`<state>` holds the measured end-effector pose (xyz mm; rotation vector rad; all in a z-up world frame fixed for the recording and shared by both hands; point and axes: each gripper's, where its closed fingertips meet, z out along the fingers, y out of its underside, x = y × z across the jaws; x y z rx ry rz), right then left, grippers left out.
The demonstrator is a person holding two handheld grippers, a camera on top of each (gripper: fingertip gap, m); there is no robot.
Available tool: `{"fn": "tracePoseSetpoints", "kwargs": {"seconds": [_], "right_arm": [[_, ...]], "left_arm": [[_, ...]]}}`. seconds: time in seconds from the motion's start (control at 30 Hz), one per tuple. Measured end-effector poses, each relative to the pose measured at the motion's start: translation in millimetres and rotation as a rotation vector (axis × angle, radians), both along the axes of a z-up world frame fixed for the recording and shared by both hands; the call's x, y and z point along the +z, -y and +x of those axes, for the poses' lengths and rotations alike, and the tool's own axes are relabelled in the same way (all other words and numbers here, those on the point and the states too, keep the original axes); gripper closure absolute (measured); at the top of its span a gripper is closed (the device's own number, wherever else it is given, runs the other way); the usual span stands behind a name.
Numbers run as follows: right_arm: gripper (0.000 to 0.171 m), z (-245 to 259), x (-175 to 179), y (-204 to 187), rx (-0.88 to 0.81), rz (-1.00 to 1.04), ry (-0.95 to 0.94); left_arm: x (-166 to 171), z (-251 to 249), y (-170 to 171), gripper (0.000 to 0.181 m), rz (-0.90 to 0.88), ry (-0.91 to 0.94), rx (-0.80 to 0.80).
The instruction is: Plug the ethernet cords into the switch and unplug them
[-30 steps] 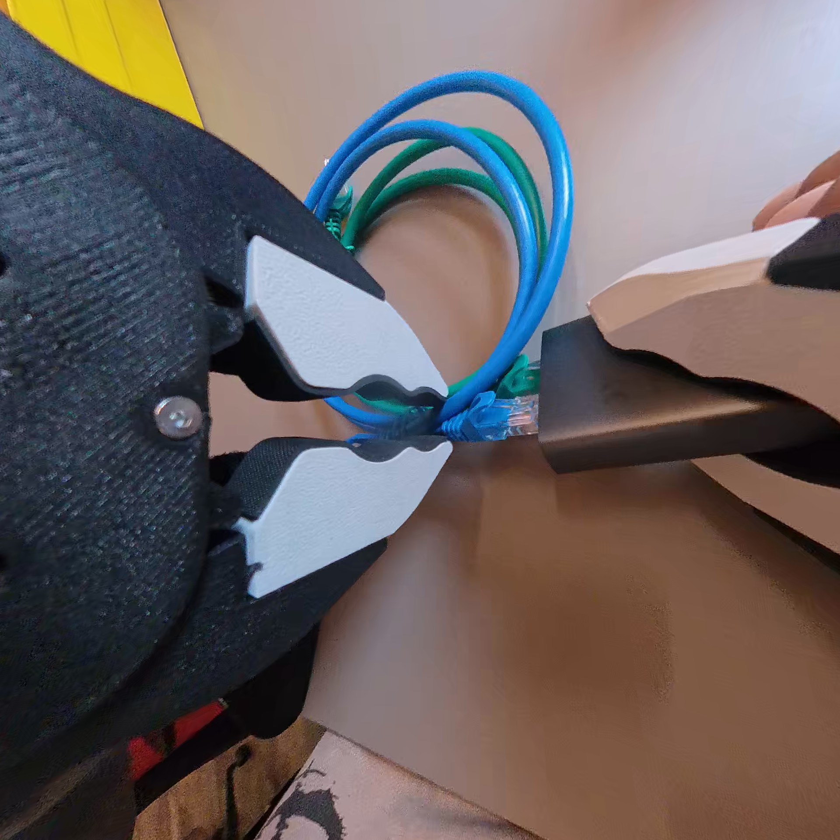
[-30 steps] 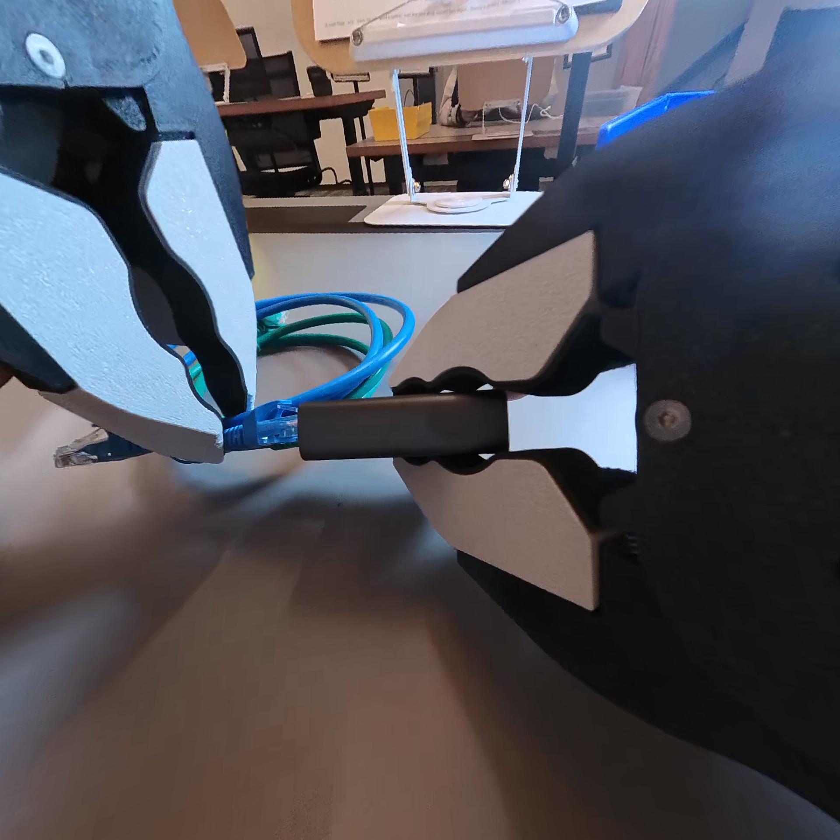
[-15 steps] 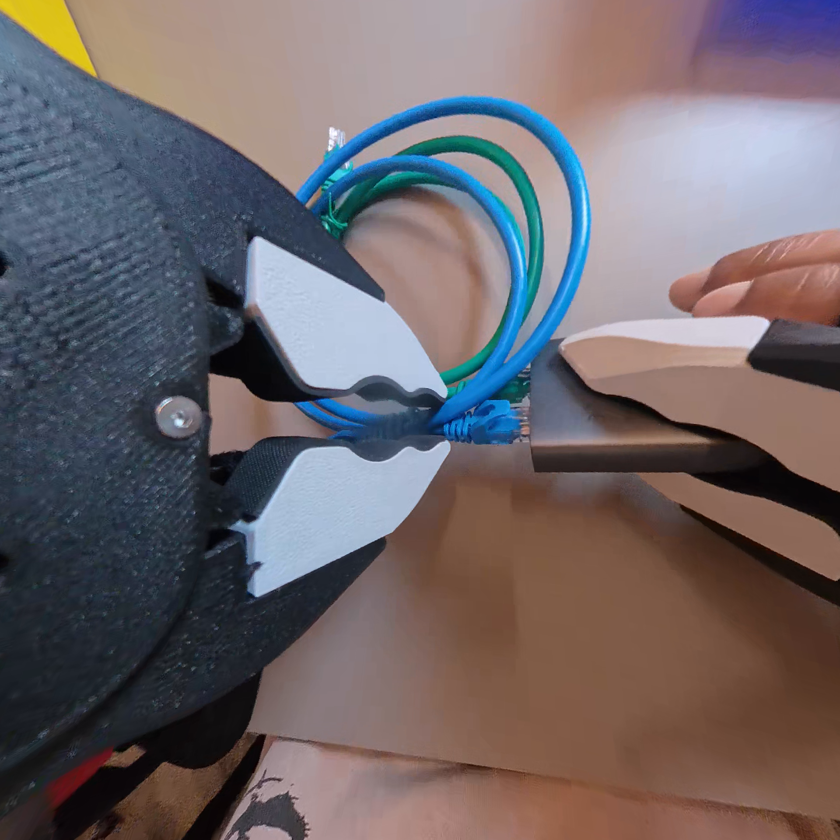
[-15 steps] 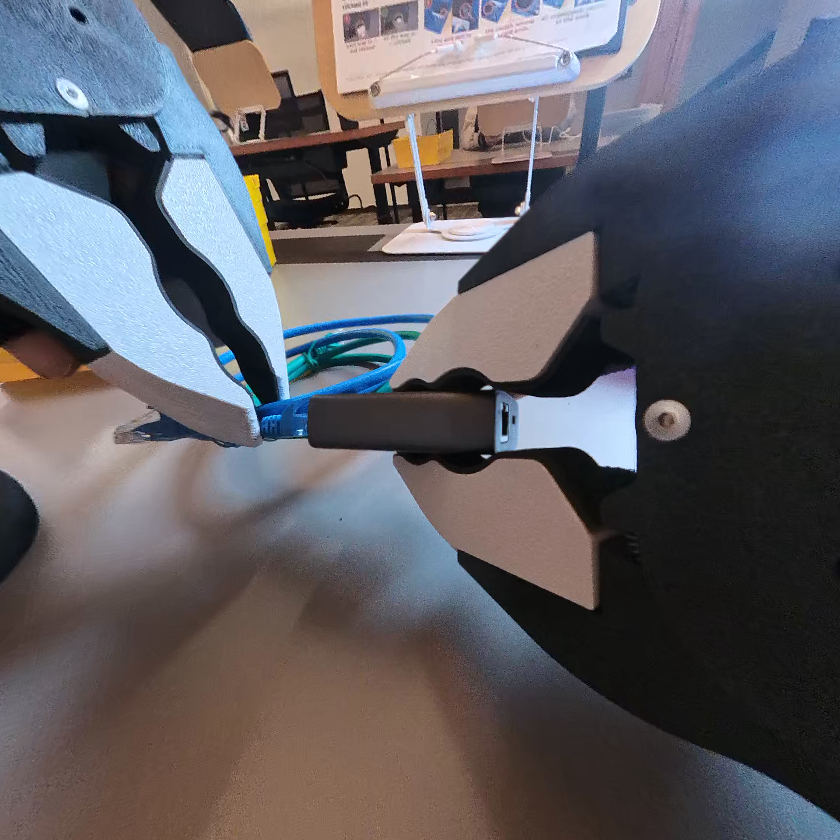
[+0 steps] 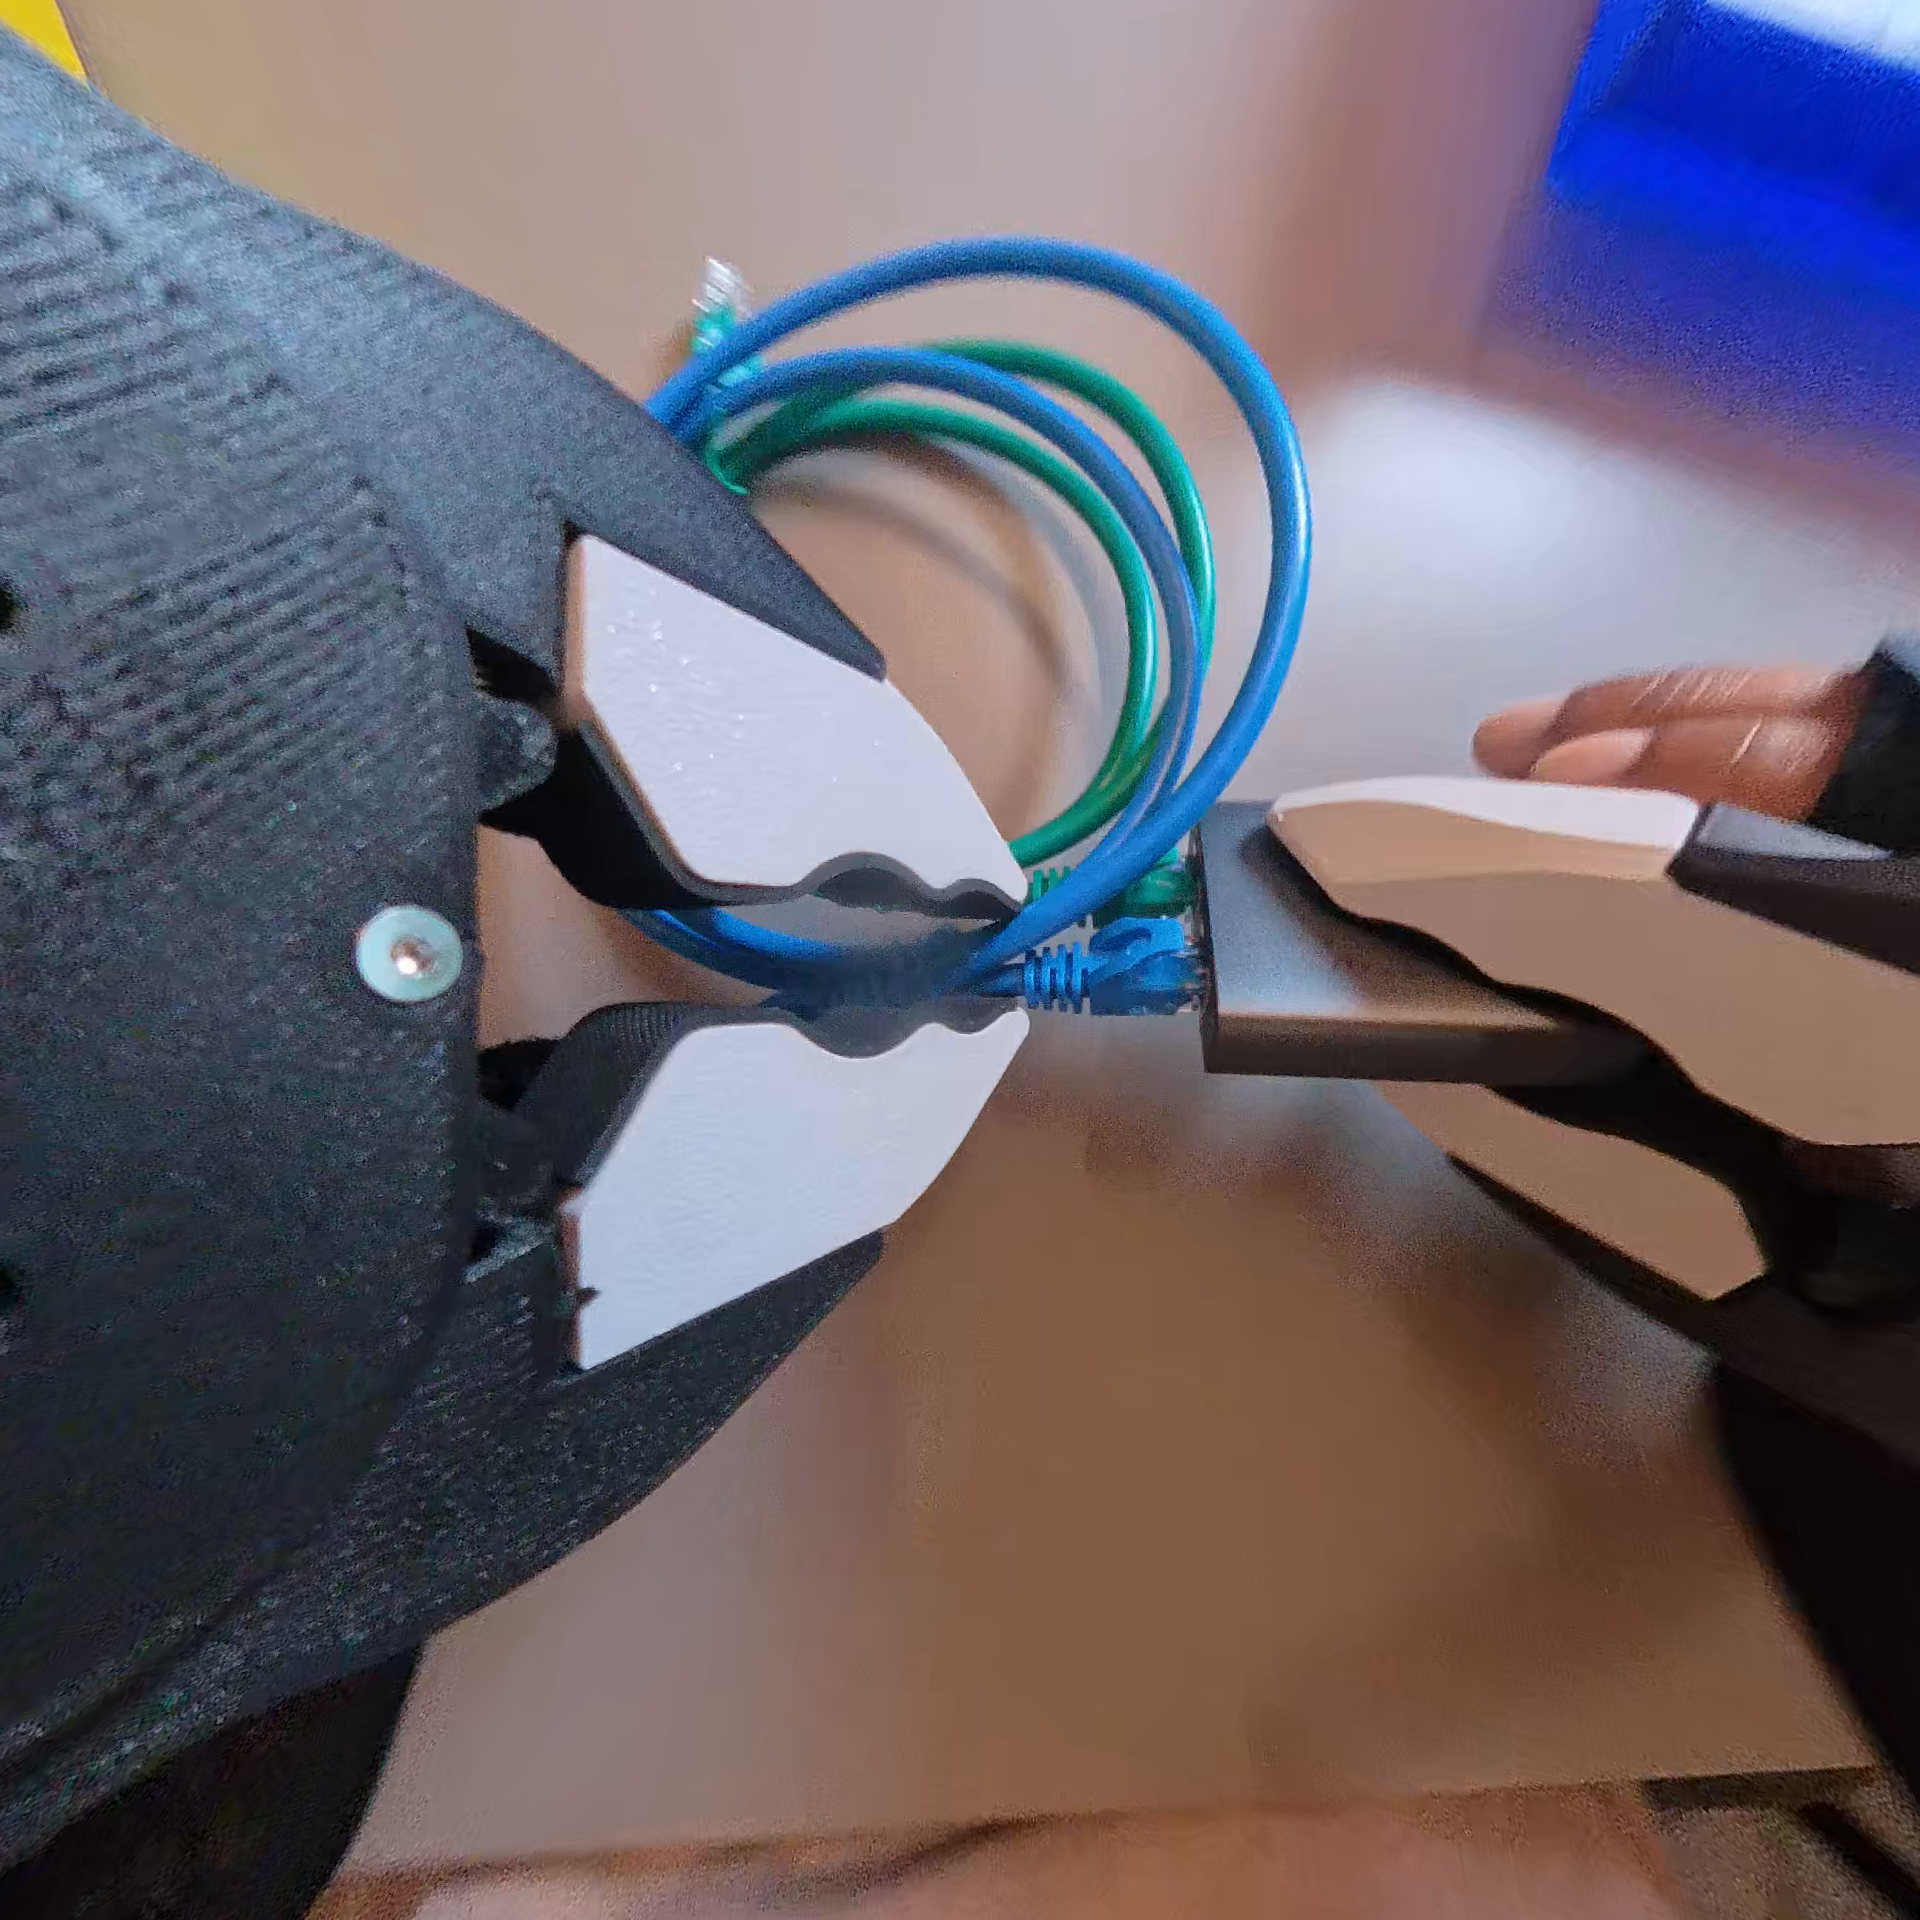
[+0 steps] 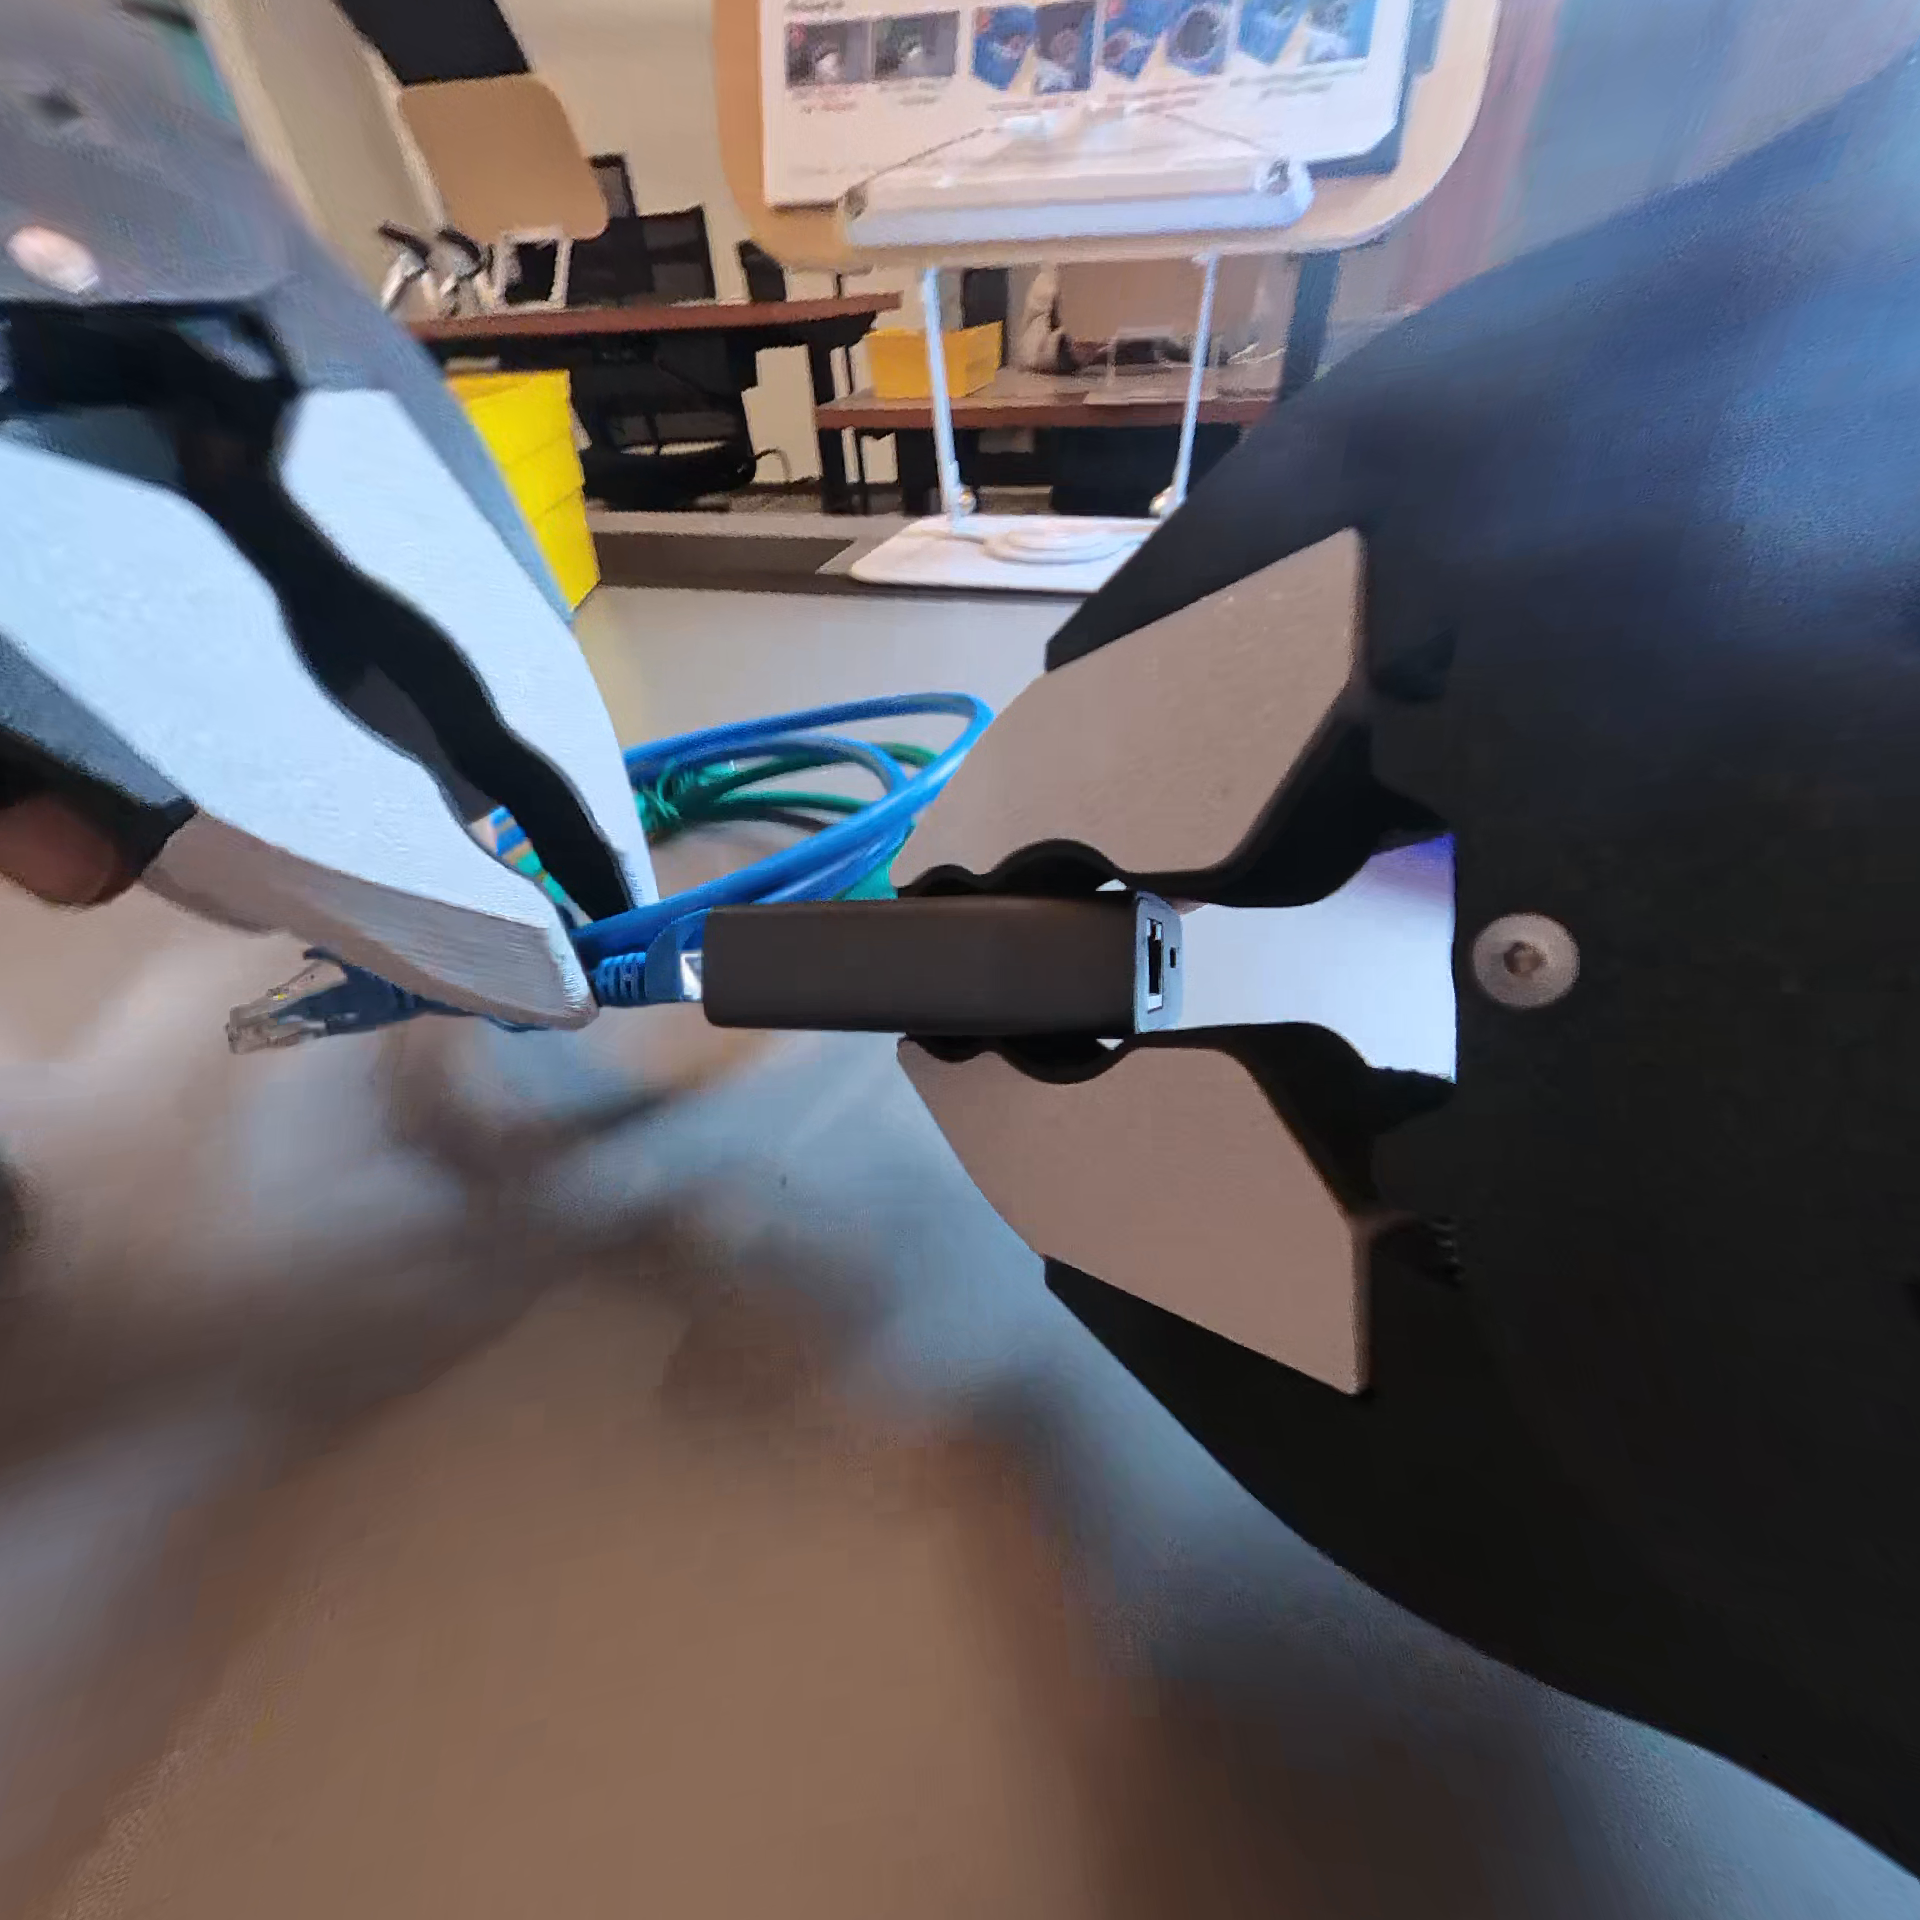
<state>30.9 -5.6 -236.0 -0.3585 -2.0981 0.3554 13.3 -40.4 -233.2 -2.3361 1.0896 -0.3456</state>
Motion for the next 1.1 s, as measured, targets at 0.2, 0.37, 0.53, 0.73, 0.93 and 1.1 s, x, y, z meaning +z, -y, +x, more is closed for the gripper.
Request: {"fn": "tracePoseSetpoints", "kwargs": {"seconds": [0.2,0.37,0.53,0.73,0.93,1.1], "right_arm": [[0.150,-4,16,-18,-0.113,-0.116,-0.030],[0.149,-7,13,-15,-0.149,-0.211,0.025],[0.149,-8,13,-19,-0.209,-0.231,0.055],[0.150,-10,27,12,-0.137,-0.427,0.082],[0.145,4,85,18,0.020,-0.729,-0.078],[0.142,14,115,4,0.051,-0.832,-0.208]], "left_arm": [[24,-5,-8,0.143,0.297,0.011,0.058],[32,-12,-10,0.148,0.452,-0.187,0.048],[58,-3,-6,0.148,0.519,-0.148,0.044],[42,16,-20,0.161,0.546,-0.164,-0.020],[85,20,-14,0.161,0.677,0.193,-0.013],[130,12,-1,0.161,0.835,0.550,-0.011]]}}
